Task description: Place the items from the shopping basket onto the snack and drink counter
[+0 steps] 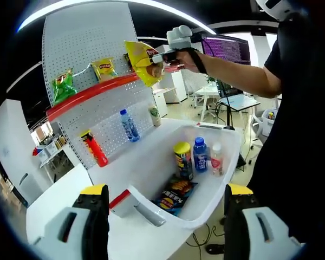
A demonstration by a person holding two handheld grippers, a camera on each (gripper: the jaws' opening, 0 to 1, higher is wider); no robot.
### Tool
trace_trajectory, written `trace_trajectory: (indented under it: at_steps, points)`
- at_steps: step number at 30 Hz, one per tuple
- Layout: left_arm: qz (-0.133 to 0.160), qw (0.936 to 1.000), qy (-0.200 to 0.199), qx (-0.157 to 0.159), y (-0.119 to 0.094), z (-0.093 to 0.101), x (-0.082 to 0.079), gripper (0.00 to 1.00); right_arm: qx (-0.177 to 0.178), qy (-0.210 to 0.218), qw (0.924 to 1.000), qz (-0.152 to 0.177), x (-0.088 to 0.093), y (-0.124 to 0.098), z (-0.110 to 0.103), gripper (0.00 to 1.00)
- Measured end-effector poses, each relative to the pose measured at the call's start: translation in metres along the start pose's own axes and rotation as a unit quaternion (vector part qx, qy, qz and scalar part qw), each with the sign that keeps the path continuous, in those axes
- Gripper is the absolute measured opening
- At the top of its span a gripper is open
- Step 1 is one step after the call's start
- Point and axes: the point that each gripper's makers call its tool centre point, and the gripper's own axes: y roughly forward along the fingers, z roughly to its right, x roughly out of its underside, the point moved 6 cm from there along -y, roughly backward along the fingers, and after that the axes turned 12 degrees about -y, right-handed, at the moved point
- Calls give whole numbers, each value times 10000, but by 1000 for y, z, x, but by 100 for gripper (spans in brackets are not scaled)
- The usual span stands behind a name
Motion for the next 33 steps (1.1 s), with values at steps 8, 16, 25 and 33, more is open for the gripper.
trace_trajectory:
  at_steps: [8, 16, 25, 33]
  points:
    - [53, 10000, -36, -7, -4, -1, 2, 87, 199, -17, 9997, 132, -22, 16, 11, 36]
    - [125, 9999, -111, 13, -5, -2, 3, 87, 481, 65, 9986, 207, -33, 34, 24, 36]
    - [296, 9994, -144, 83, -9, -4, -2, 87, 523, 163, 9984, 152, -38, 61, 33, 36]
    - [293, 9993, -214, 6, -10, -8, 2, 87, 777, 315, 9965, 65, -43, 82, 42, 36]
